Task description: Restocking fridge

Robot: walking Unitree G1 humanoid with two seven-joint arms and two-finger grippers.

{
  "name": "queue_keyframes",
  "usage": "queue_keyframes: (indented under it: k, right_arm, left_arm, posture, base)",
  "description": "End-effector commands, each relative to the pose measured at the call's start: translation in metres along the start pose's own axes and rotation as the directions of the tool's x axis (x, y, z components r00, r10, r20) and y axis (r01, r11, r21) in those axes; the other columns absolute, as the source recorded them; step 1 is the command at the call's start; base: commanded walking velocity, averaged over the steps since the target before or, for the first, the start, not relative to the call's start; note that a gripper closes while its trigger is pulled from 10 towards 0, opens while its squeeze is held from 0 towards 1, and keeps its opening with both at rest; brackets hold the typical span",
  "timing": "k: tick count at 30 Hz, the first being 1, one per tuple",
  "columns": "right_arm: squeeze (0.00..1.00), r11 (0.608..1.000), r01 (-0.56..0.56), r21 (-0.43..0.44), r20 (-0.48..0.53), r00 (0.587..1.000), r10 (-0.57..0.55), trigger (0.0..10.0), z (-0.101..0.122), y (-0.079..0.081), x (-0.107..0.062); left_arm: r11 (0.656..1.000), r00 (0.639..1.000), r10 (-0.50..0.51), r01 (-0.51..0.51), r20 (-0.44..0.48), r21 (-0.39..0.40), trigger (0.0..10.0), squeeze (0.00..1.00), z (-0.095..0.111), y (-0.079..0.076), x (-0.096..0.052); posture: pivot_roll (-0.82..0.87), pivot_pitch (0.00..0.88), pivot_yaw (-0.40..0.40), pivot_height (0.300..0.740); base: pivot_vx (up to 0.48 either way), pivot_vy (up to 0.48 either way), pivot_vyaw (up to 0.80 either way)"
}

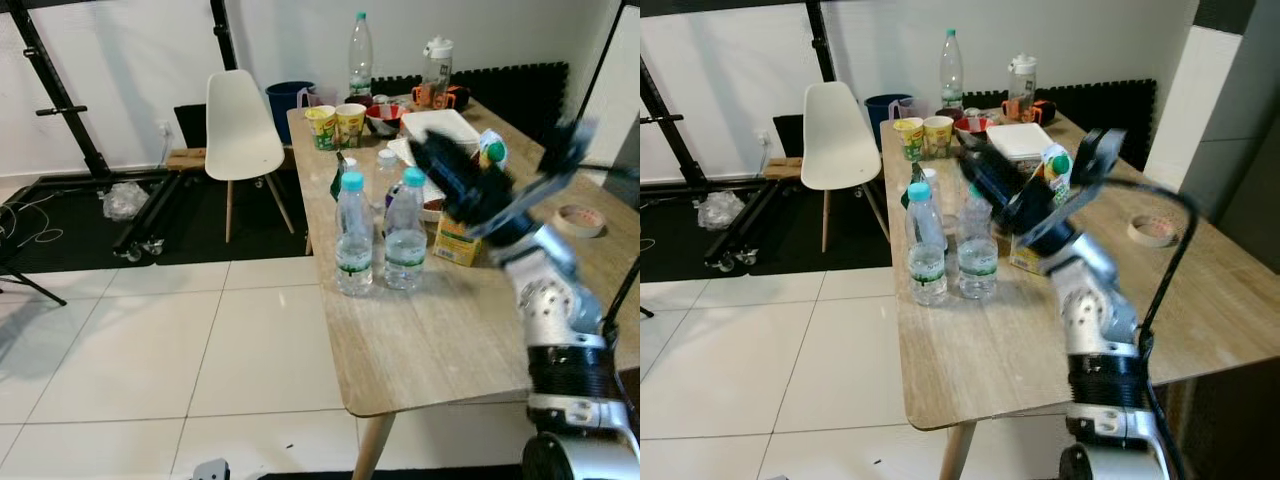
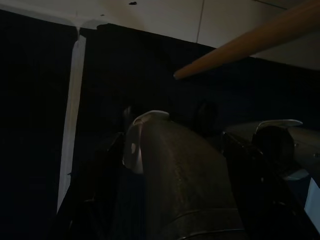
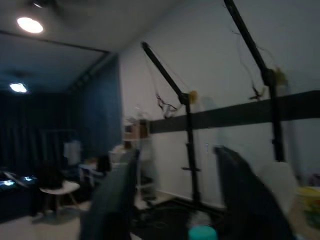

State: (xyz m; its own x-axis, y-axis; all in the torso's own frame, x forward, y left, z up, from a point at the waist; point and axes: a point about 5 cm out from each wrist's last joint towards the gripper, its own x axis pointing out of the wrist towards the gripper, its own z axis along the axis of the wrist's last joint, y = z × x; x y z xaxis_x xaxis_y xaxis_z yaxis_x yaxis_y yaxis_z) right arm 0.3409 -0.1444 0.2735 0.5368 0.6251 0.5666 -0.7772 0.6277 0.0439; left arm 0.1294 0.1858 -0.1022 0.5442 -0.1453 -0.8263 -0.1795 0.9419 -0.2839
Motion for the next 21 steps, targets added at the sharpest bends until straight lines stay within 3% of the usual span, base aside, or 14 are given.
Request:
queue_keyframes:
  k: [1, 4, 6, 8, 14, 15, 21]
  right_arm:
    - [1.00, 0.999, 0.027, -0.037, -0.022, 0.999, -0.027, 10.0, 0.001, -0.002, 0.004]
    - [1.00, 0.992, 0.069, -0.110, -0.083, 0.994, -0.078, 10.0, -0.002, -0.007, 0.008]
    - [1.00, 0.992, 0.069, -0.110, -0.083, 0.994, -0.078, 10.0, -0.002, -0.007, 0.008]
    - [1.00, 0.982, 0.103, -0.160, -0.155, 0.980, -0.128, 10.0, -0.011, -0.011, 0.010]
    - [1.00, 0.964, 0.201, -0.174, -0.223, 0.946, -0.237, 10.0, -0.030, -0.023, 0.019]
    - [0.00, 0.961, 0.217, -0.171, -0.258, 0.931, -0.256, 10.0, -0.037, -0.025, 0.023]
    - [0.00, 0.936, 0.281, -0.211, -0.339, 0.877, -0.340, 10.0, -0.050, -0.034, 0.033]
  left_arm:
    - [1.000, 1.000, 0.000, 0.000, -0.015, -0.012, 10.0, 0.00, -0.005, -0.001, 0.000]
    - [1.000, 1.000, 0.000, 0.000, -0.017, -0.013, 10.0, 0.00, -0.006, -0.002, -0.001]
    - [1.000, 1.000, 0.000, 0.000, -0.017, -0.013, 10.0, 0.00, -0.006, -0.002, -0.001]
    - [1.000, 1.000, -0.003, 0.003, -0.019, -0.011, 10.0, 0.00, -0.007, -0.003, 0.000]
    - [1.000, 1.000, -0.009, 0.009, -0.025, -0.005, 10.0, 0.00, -0.009, -0.004, 0.000]
    - [1.000, 1.000, -0.010, 0.010, -0.026, -0.002, 10.0, 0.00, -0.009, -0.004, 0.000]
    - [1.000, 1.000, -0.007, 0.007, -0.026, -0.007, 10.0, 0.00, -0.012, -0.003, -0.001]
  posture:
    - [-0.08, 0.000, 0.027, 0.740]
    - [-0.08, 0.000, 0.024, 0.740]
    - [-0.08, 0.000, 0.024, 0.740]
    - [-0.08, 0.000, 0.022, 0.740]
    - [-0.08, 0.000, 0.021, 0.740]
    - [-0.08, 0.000, 0.018, 0.740]
    - [-0.06, 0.000, 0.009, 0.740]
  base:
    - [0.000, 0.000, 0.00]
    - [0.000, 0.000, 0.00]
    - [0.000, 0.000, 0.00]
    - [0.000, 0.000, 0.00]
    - [0.000, 0.000, 0.00]
    - [0.000, 0.000, 0.00]
    - [0.000, 0.000, 0.00]
